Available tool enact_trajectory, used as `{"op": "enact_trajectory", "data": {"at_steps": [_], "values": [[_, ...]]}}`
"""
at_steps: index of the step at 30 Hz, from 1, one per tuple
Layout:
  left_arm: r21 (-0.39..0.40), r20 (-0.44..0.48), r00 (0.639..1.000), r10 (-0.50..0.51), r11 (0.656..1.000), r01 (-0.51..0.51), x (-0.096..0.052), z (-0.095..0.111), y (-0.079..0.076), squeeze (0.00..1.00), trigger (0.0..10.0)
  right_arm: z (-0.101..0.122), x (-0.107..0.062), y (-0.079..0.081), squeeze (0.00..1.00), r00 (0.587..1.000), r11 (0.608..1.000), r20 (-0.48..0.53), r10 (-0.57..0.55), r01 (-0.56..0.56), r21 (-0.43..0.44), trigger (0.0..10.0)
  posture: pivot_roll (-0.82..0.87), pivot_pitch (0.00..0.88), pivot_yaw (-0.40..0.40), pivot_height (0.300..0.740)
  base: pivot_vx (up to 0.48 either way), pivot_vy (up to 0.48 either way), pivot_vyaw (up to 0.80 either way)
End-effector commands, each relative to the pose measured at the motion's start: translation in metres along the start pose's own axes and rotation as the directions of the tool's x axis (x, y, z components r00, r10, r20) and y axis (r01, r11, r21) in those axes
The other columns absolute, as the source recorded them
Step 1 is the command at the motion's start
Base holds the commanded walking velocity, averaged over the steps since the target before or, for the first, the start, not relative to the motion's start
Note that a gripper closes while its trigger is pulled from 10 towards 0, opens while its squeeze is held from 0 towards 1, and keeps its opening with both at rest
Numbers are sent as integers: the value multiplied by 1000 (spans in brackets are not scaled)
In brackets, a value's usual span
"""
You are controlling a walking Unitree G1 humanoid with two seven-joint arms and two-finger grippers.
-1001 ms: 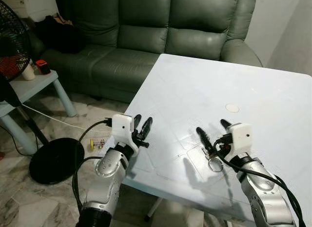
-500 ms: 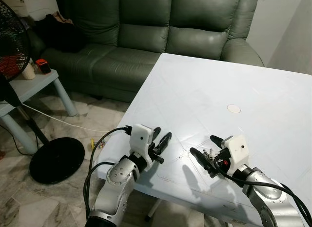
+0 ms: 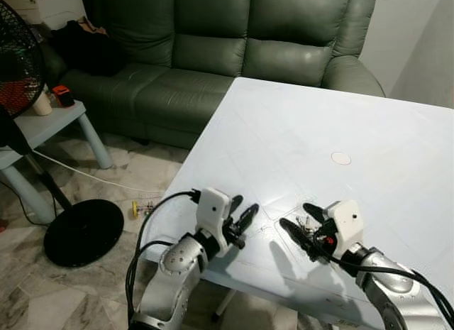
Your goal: Hang keys on a hook
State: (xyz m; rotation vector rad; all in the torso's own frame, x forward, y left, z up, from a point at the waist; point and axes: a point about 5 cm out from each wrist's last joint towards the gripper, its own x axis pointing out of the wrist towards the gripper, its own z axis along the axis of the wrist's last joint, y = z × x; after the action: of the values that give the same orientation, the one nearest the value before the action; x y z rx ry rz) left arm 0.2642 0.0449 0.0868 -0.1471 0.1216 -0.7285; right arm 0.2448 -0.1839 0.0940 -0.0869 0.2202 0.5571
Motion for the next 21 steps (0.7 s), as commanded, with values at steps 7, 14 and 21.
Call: {"op": "enact_trajectory", "data": {"at_steps": [7,14,21], "values": [[17,-2,1000,-30,999,30,-1,3,-6,0,10000,0,-7,-6,0,999,1000,-44,-17,17,-21,10000,4,0,-3,740,0,0,0],[15,-3,1000,-28,1000,28,-1,3,-7,0,10000,-1,-9,-5,0,998,1000,-56,-15,14,-8,10000,2,2,-3,740,0,0,0],[14,-1,1000,-25,1000,25,-2,3,-7,0,10000,-4,-10,-6,0,996,1000,-81,-23,25,16,2353,2,4,-6,740,0,0,0]]}}
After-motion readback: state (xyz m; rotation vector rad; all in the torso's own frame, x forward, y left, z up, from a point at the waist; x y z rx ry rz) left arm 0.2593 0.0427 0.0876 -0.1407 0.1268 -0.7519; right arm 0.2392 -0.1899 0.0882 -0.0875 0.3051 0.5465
